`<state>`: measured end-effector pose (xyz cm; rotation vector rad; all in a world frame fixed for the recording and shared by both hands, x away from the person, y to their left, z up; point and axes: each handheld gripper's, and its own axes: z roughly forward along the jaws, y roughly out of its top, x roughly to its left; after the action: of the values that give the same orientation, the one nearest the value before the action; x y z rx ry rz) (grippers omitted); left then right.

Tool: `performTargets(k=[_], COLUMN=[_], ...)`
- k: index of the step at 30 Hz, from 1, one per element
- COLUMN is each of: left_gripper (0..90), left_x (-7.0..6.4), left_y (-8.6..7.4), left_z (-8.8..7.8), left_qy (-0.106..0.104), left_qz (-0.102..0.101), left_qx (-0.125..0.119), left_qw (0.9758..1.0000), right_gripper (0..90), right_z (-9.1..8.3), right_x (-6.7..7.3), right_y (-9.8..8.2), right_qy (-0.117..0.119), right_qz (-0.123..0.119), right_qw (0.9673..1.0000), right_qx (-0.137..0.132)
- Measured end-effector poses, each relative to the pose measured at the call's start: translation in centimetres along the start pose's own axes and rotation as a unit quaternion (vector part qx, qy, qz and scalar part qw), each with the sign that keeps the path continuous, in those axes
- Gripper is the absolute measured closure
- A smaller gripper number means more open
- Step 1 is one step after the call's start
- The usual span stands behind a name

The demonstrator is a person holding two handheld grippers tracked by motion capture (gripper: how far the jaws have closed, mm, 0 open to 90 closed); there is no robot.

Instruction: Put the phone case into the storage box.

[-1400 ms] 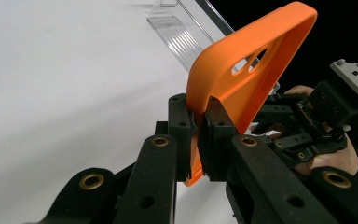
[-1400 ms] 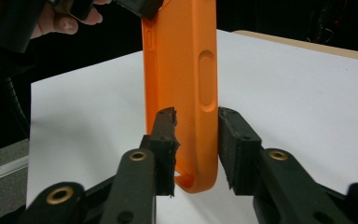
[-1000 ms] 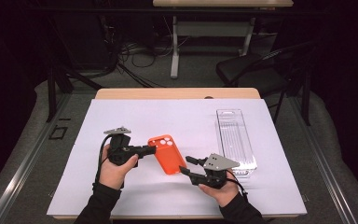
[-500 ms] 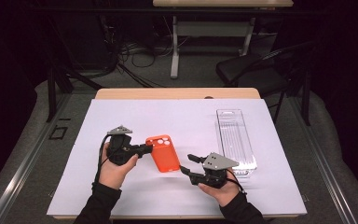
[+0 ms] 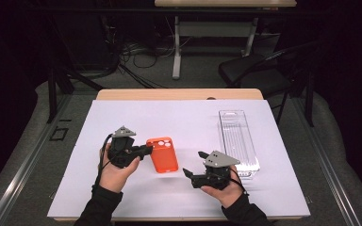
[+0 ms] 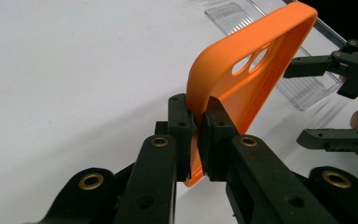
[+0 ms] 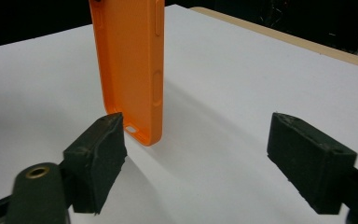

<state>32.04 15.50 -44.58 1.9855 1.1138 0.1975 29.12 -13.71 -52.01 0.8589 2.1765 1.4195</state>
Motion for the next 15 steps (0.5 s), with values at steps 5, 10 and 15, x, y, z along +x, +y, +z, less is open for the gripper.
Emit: performTargets(k=[5, 10, 15], left_gripper=[84.3, 84.3, 84.2], left_x=[-0.3, -0.5, -0.9], left_y=[0.1, 0.4, 1.3], left_z=[0.1, 0.2, 0.5], left_qy=[0.003, 0.004, 0.003], left_qz=[0.005, 0.011, 0.016], left_qx=[0.008, 0.015, 0.023], left_qw=[0.9999, 0.9998, 0.9996], right_gripper=[13.7, 10.3, 13.6], right_z=[0.1, 0.0, -0.1], right_x=[0.3, 0.2, 0.2], right_y=[0.3, 0.6, 1.4], right_qy=[-0.012, -0.013, -0.025], right_qz=[-0.013, -0.017, -0.039], right_qw=[0.9998, 0.9996, 0.9985], right_qx=[0.011, 0.020, 0.030])
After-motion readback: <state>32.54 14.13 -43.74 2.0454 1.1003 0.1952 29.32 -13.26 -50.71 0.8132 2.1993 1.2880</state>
